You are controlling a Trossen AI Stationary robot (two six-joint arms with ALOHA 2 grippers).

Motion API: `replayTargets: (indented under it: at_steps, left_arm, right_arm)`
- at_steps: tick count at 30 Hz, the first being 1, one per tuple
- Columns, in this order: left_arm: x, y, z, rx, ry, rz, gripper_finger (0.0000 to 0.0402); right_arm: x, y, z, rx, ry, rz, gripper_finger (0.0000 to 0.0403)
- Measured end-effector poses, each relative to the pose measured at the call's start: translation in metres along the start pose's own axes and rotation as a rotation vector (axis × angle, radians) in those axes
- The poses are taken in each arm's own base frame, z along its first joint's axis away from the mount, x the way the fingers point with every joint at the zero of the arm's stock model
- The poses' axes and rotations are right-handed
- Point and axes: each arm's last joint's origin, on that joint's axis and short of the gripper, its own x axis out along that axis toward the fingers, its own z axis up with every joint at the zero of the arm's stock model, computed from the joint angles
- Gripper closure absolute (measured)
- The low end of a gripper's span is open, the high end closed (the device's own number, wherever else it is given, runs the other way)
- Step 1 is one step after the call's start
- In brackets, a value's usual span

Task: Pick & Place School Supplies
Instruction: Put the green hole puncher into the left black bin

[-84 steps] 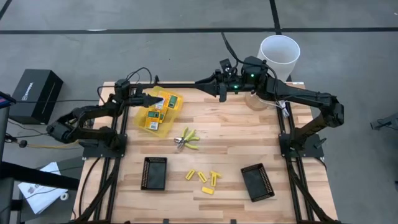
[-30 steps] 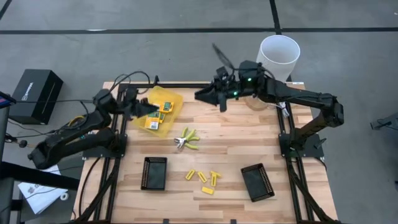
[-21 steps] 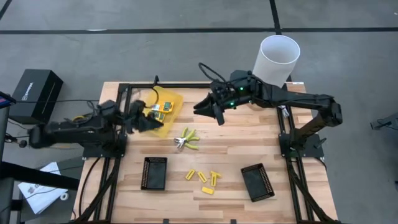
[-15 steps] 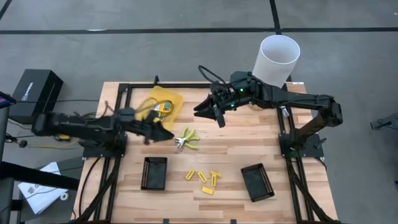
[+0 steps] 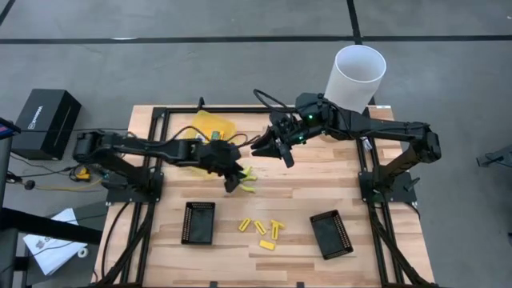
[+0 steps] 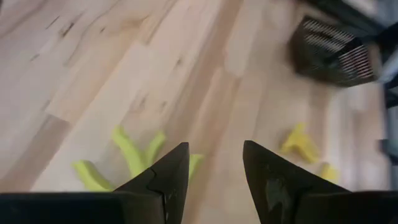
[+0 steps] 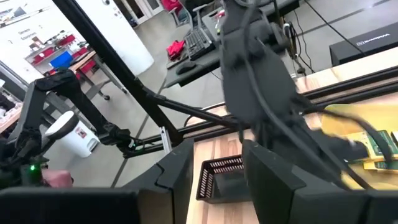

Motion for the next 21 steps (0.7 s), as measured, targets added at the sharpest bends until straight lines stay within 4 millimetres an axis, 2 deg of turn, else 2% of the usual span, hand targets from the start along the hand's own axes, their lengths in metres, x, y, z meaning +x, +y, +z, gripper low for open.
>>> replayTargets:
  at_steps: [7, 13, 21]
  left_arm:
    - [0.032, 0.003, -0.007, 0.004, 0.101, 0.047, 0.0254]
    - [0.044, 0.007, -0.010, -0.003, 0.133, 0.074, 0.0254]
    - [0.054, 0.024, -0.010, 0.000, 0.143, 0.161, 0.0254]
  right_arm:
    - [0.002, 0.004, -0.002, -0.028, 0.013, 0.028, 0.0274]
    - [-0.003, 0.008, 0.002, -0.059, -0.015, 0.049, 0.0274]
    - [-0.005, 0.010, 0.003, -0.063, -0.020, 0.052, 0.0274]
